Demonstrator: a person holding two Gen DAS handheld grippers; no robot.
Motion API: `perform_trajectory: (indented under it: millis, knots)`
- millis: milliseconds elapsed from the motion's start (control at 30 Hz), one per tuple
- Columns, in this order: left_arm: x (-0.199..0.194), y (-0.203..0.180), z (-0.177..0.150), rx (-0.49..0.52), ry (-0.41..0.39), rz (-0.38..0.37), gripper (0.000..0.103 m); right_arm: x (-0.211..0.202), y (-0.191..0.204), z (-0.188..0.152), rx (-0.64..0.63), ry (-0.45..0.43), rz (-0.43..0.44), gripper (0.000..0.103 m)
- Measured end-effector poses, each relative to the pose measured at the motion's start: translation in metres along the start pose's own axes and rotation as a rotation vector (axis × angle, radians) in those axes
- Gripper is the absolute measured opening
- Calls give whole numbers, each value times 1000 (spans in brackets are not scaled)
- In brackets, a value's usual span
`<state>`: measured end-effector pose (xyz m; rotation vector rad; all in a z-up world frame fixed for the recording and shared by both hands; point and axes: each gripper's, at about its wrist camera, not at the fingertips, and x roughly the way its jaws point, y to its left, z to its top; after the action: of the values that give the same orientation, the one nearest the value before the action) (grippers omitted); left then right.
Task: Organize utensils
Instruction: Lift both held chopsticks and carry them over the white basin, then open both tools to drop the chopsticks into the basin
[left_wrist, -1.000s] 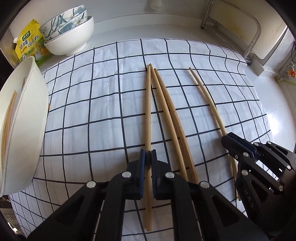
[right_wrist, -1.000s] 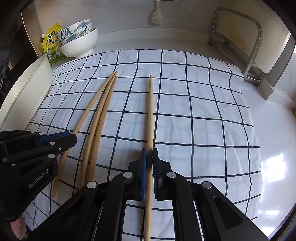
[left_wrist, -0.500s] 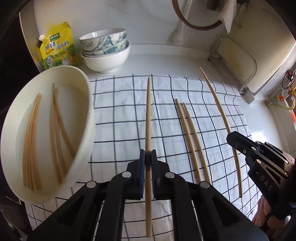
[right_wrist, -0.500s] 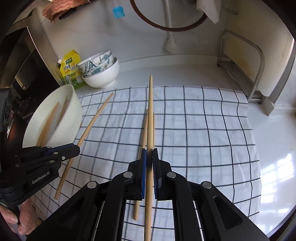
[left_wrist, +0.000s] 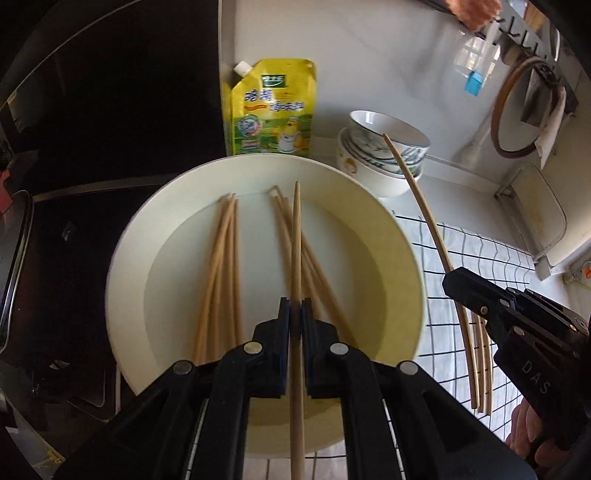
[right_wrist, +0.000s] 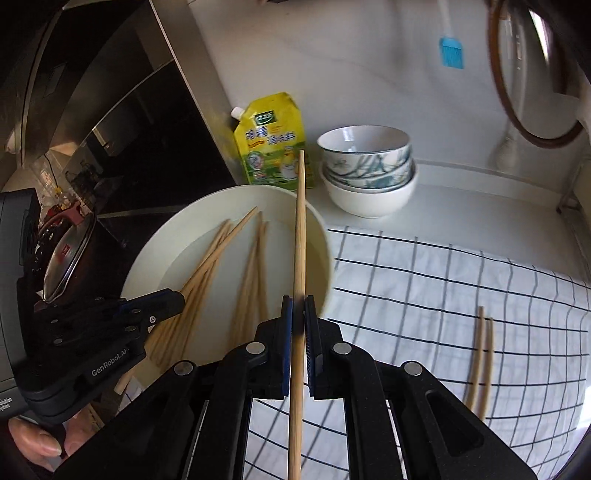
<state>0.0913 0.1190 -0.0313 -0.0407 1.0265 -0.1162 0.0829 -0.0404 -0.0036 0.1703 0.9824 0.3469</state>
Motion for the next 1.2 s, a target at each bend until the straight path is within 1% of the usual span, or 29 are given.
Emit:
perform_trajectory:
  millis: [133, 300, 467, 633, 667, 700, 733, 767, 800, 833, 1000, 1200]
  knots:
    - [10, 25, 8, -18, 12, 6, 7, 32, 22, 8, 3, 61, 19, 6]
    - [26, 39, 15, -17, 44, -2, 7, 63, 37, 10, -1, 136, 10, 6]
    - [45, 49, 20, -13, 79, -13, 7, 88, 37, 9, 22, 197, -20, 6]
    - [57, 54, 23, -13, 106, -21, 8, 96, 32, 11, 32, 217, -40, 7]
    - [57, 56, 23, -18, 104, -20, 10, 96, 32, 11, 35, 214, -40, 8]
    - [57, 57, 23, -22, 103, -20, 18, 95, 31, 11, 40, 210, -41, 11]
    - [56, 59, 24, -25, 100, -21, 29, 95, 31, 12, 42, 203, -44, 17]
    - [55, 60, 24, -28, 93, -18, 36, 94, 31, 12, 40, 196, -52, 18]
    - [53, 61, 24, -31, 84, -13, 45, 92, 31, 12, 36, 193, -58, 18]
    - [50, 62, 23, -33, 73, -10, 47, 91, 31, 12, 35, 189, -59, 18]
    - [40, 68, 20, -39, 61, -4, 47, 79, 29, 7, 40, 174, -61, 18]
    - [29, 68, 10, -38, 55, -4, 49, 62, 26, -1, 47, 155, -64, 21]
